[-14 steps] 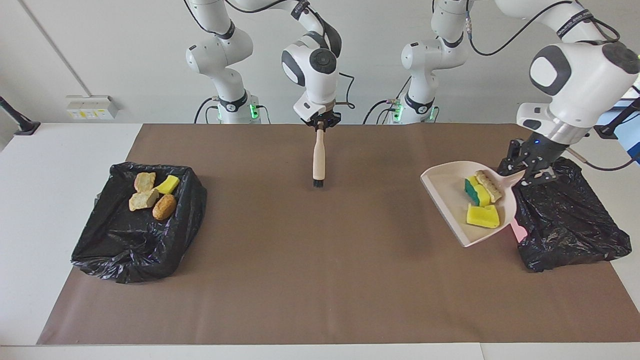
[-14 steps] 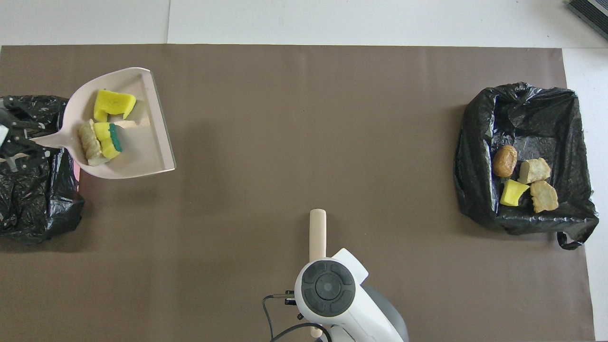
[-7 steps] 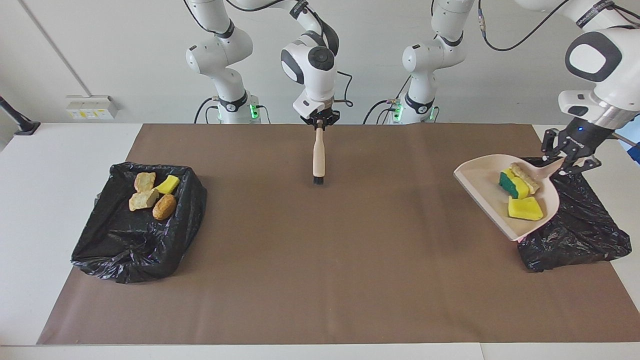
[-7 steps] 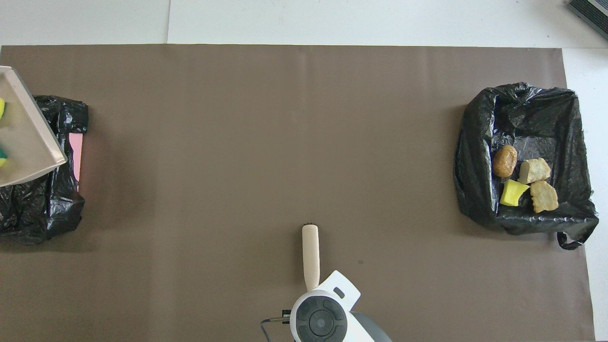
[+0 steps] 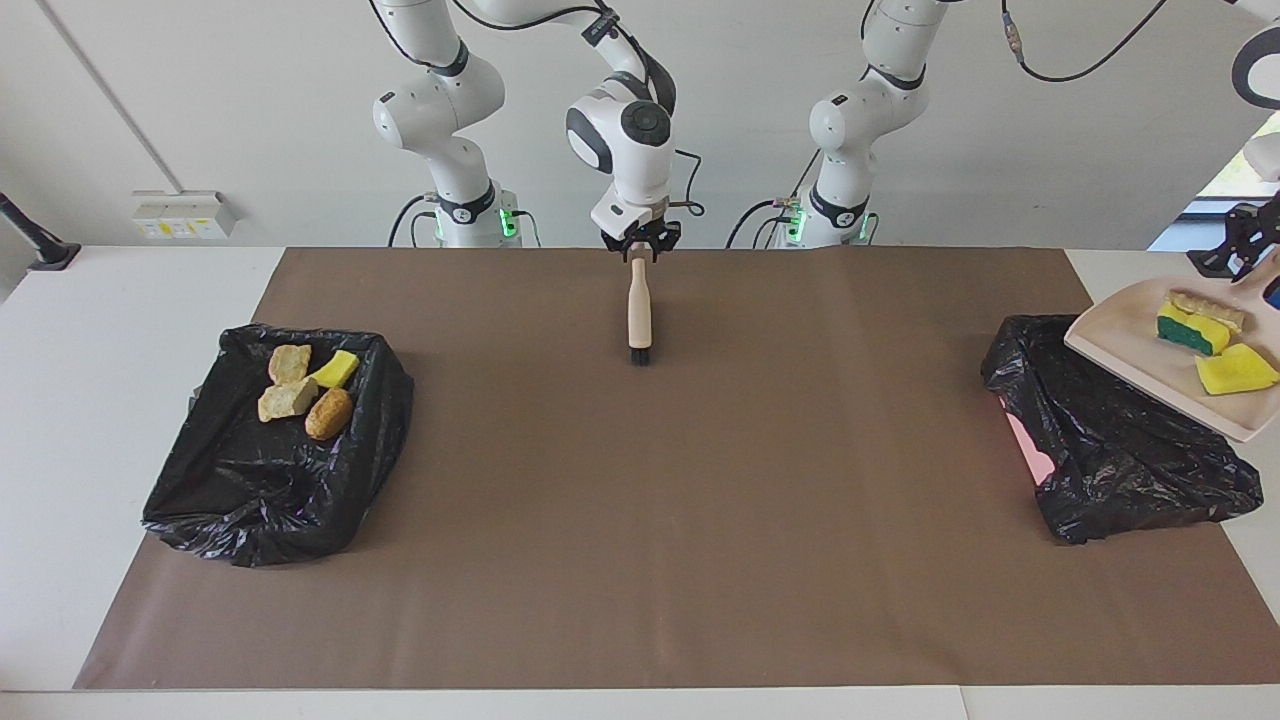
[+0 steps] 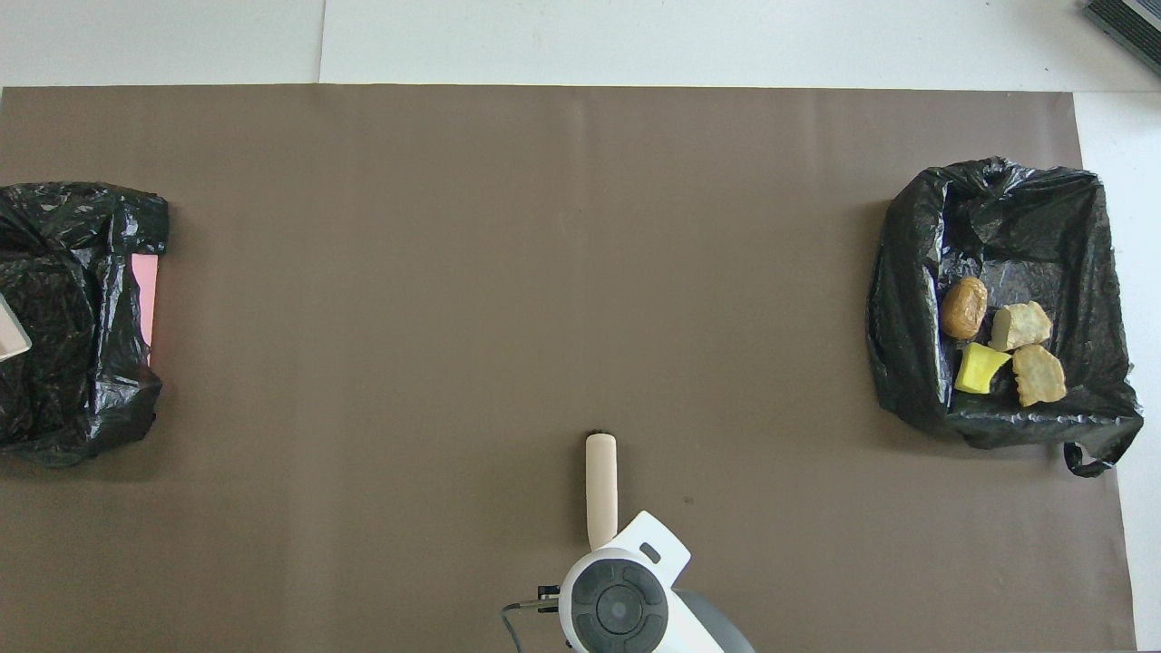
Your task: Sweep and dump trash in bin
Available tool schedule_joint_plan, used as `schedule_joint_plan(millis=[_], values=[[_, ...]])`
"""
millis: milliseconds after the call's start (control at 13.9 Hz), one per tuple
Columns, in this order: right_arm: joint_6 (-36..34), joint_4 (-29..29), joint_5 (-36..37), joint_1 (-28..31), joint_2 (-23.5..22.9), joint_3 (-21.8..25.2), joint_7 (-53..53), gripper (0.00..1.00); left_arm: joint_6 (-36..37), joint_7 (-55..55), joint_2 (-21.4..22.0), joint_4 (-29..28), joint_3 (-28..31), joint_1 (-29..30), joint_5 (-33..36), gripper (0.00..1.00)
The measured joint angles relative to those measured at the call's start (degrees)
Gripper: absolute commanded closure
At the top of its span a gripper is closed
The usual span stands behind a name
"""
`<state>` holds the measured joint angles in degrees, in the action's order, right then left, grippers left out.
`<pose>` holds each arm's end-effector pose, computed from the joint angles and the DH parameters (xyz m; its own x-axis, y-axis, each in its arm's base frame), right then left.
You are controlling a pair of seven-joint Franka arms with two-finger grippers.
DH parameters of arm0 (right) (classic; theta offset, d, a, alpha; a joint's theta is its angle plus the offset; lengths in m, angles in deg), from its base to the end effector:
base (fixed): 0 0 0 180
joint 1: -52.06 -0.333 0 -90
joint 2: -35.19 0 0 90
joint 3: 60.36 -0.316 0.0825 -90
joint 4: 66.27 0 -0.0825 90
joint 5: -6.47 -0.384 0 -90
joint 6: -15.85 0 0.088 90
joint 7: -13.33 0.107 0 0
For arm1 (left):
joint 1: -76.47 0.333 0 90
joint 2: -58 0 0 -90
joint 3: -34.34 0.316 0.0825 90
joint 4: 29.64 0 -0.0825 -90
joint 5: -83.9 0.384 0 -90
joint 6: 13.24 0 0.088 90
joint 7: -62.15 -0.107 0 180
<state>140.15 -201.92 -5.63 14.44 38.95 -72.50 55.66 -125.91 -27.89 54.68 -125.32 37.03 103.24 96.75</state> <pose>0.3015 0.3687 0.3409 0.9797 -0.0015 -0.2002 -0.0036 -0.9999 -0.0101 0.5191 0.3089 0.5836 0.4482 -0.8658 -0.2225 -0.8875 -0.4013 -0.2265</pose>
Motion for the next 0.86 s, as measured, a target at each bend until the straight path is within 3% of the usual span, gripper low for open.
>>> schedule_joint_plan(millis=[504, 865], values=[[0.3, 12.0, 9.0, 13.2, -2.8, 0.4, -3.6, 0.0, -2.1, -0.1, -2.1, -2.6, -0.7, -1.0, 16.8, 1.0], [-0.2, 16.4, 14.0, 20.1, -2.8, 0.6, -6.0, 0.0, -2.6, -0.2, -2.0, -4.8, -0.8, -1.5, 24.6, 1.0]])
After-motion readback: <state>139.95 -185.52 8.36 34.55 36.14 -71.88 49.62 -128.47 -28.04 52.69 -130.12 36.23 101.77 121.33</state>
